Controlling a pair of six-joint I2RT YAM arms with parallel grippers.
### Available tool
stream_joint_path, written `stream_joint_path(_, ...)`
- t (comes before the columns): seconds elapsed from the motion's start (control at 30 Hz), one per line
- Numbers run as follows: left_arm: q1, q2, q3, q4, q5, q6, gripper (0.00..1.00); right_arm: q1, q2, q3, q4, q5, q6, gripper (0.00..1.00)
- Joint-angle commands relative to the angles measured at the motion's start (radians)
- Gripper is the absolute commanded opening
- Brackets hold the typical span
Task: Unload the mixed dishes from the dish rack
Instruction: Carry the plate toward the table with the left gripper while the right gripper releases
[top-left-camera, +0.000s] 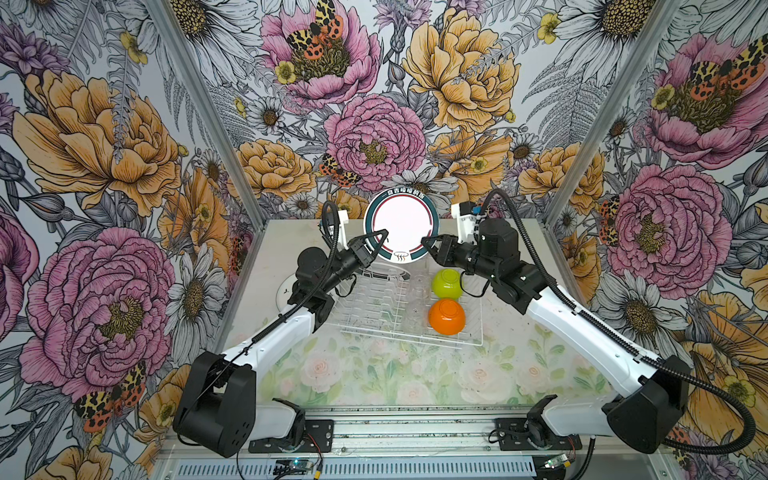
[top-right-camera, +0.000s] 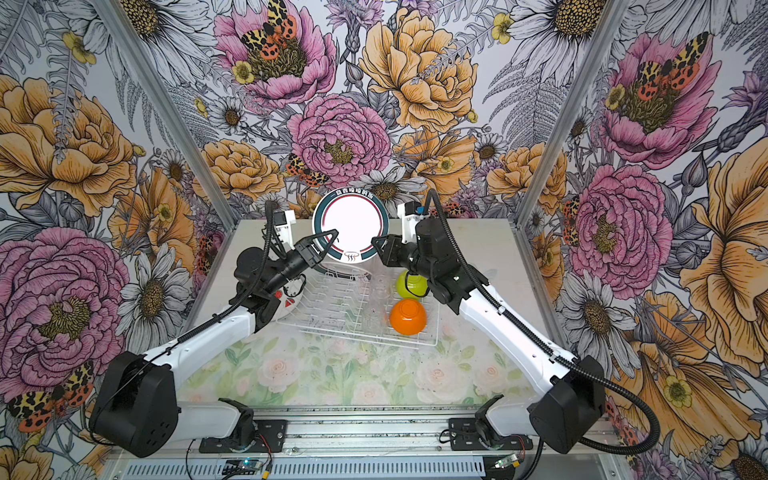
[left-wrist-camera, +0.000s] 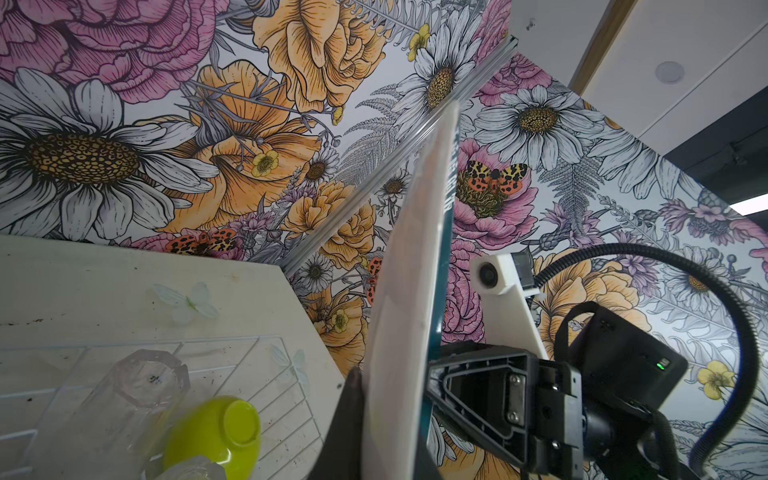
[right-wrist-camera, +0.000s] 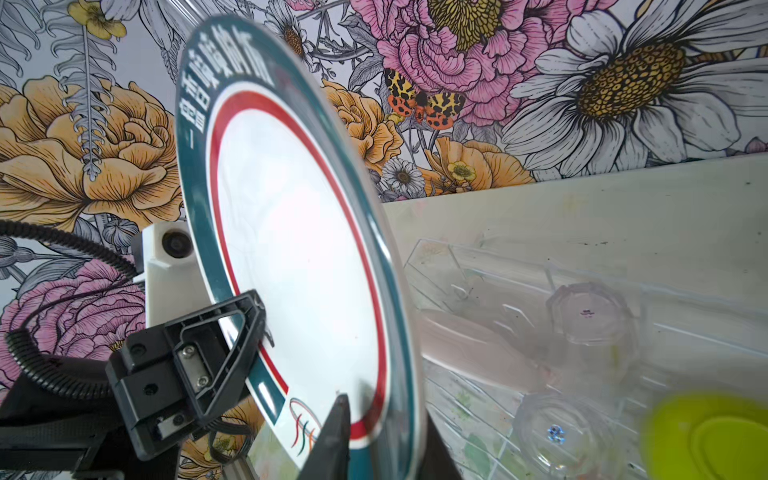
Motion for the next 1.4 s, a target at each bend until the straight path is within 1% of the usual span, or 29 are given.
stream_joint_path(0.0,-0.009,-0.006,-0.013,0.015,0.002,0.008,0.02,0.007,-0.038,-0.011,0.078,0.000,-0.001,0.40)
stream_joint_path(0.03,-0.010,-0.007,-0.015,0.015,0.002,0.008,0.01,0.008,-0.042,-0.017,0.082,0.002,-0.002,0.45)
stream_joint_path(0.1,-0.009,-0.007,-0.014,0.014,0.002,0.008,0.00,0.007,-0.049,-0.028,0.089,0.007,-0.002,0.51)
stream_joint_path(0.23,-0.009,-0.006,-0.014,0.010,-0.003,0.008,0.00,0.006,-0.071,-0.051,0.099,0.027,-0.012,0.58)
stream_joint_path(0.4,-0.009,-0.008,-0.011,-0.015,-0.026,0.008,0.00,0.005,-0.100,-0.086,0.108,0.069,-0.030,0.64)
stream_joint_path(0.8,0.003,0.017,0.003,-0.054,-0.028,0.011,0.00,0.005,-0.134,-0.132,0.118,0.065,-0.070,0.80)
stream_joint_path(0.93,0.056,0.006,0.002,-0.080,0.001,0.000,0.00,0.006,-0.148,-0.153,0.119,0.077,-0.077,0.84)
stream_joint_path(1.0,0.093,-0.015,-0.012,-0.098,-0.013,-0.012,0.00,0.005,-0.155,-0.164,0.119,0.078,-0.077,0.86)
stream_joint_path(1.13,0.171,-0.061,-0.038,-0.140,-0.027,-0.021,0.00,0.006,-0.171,-0.195,0.116,0.072,-0.068,0.94)
stream_joint_path(1.27,0.234,-0.109,-0.063,-0.192,-0.029,-0.019,0.00,0.006,-0.205,-0.239,0.115,0.078,-0.071,0.96)
stream_joint_path(1.37,0.275,-0.163,-0.100,-0.257,-0.068,-0.023,0.00,0.006,-0.226,-0.268,0.115,0.100,-0.076,0.96)
